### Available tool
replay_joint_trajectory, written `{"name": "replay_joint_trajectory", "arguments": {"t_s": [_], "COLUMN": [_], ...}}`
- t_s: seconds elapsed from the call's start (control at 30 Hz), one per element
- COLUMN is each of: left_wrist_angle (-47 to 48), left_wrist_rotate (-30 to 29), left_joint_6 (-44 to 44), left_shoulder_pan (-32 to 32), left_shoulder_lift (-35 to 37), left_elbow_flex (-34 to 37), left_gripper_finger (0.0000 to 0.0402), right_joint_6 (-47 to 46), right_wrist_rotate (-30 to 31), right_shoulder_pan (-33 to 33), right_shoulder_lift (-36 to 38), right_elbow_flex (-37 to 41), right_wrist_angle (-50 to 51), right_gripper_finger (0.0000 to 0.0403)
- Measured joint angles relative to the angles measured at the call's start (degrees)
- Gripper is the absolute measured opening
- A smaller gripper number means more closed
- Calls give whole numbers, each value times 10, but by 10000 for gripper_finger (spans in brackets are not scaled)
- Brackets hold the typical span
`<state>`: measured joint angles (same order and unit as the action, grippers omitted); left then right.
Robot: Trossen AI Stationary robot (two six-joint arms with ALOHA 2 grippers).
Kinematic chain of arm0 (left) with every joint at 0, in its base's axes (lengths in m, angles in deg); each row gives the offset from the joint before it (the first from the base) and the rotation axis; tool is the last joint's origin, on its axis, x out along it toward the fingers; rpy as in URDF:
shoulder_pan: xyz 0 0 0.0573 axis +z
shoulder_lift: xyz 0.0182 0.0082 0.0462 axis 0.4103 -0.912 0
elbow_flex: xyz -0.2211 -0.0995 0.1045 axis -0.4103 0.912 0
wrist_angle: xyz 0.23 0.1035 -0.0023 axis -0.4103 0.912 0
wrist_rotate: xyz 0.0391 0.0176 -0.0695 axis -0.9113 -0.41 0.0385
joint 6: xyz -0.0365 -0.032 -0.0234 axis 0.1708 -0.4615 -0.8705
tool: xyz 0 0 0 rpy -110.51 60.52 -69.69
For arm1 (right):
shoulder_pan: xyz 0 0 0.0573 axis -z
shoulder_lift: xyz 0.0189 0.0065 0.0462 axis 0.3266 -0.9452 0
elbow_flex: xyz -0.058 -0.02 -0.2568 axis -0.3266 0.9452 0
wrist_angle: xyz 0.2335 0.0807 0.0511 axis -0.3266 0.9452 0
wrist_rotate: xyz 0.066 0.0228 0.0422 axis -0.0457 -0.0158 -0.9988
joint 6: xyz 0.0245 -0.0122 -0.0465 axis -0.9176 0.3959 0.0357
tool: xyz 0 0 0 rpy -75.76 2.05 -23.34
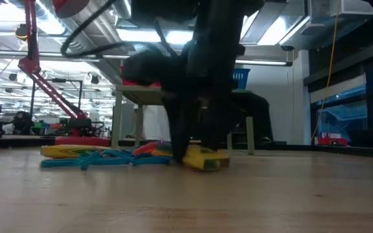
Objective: Pick & Place Office Desk Supplies
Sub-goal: Put the yellow crayon box into the blue bin on the shelf
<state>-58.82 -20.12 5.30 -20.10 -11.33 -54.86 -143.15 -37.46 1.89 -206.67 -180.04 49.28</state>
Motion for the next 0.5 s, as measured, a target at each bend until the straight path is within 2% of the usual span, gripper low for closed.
{"name": "replay_joint_trajectory", "arguments": {"t_s": [0.23,0.5], "left_wrist_angle": [1,4], "left_wrist_rotate": [1,1], "left_joint_6": [0,0], "left_shoulder_pan": [0,0], "left_shoulder_lift": [0,0], "left_elbow_flex": [0,0], "left_gripper_finger": [164,164], "right_joint_6": [-38,-58], "right_wrist_rotate": [6,75], "right_shoulder_pan": [-14,-12], "right_shoulder_lift": [28,111], "right_elbow_flex": [0,0], "right_wrist_angle": [-26,-12], "right_gripper_finger": [169,169]}}
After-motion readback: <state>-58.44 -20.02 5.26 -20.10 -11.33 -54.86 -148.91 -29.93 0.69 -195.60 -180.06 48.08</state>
